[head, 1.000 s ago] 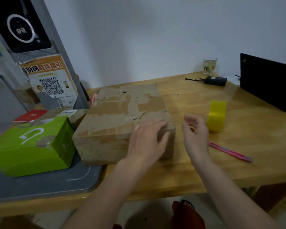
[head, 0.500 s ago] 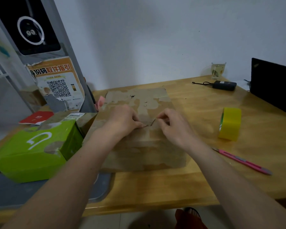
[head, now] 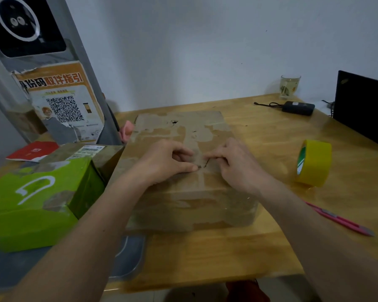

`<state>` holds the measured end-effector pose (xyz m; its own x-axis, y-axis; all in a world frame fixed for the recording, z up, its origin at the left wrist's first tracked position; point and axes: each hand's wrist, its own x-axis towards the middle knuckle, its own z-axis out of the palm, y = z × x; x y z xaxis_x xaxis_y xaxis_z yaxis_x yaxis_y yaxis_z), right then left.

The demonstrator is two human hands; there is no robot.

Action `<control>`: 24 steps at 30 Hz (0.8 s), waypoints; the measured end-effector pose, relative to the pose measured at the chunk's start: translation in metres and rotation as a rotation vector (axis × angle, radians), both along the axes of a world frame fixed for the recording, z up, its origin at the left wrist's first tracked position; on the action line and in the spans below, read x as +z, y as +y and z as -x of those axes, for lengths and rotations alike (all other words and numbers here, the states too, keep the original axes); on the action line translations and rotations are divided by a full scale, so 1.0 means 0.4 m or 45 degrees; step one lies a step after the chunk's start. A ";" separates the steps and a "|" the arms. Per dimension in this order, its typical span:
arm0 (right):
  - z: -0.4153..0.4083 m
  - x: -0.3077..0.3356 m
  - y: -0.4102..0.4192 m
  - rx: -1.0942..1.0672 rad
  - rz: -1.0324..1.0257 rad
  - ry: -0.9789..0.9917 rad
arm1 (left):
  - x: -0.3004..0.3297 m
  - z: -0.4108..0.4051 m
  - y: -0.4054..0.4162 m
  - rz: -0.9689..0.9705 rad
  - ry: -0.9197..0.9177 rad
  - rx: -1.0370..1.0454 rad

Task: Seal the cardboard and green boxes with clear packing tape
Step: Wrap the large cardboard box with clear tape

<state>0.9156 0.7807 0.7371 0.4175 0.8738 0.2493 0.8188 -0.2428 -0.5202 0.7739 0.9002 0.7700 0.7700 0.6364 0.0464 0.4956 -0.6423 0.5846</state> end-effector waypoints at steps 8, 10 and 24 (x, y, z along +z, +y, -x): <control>0.009 -0.001 -0.003 -0.123 -0.151 0.032 | -0.022 -0.021 -0.036 -0.622 0.124 -0.071; 0.013 -0.002 -0.005 -0.127 -0.154 0.012 | -0.031 -0.028 -0.037 -0.715 0.168 -0.070; 0.003 -0.011 -0.007 -0.102 -0.151 -0.033 | -0.032 -0.035 0.001 -0.325 -0.015 -0.007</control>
<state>0.9146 0.7779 0.7326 0.4767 0.8019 0.3602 0.8129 -0.2461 -0.5279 0.7879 0.9008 0.7571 0.7718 0.5988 0.2141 0.4857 -0.7724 0.4092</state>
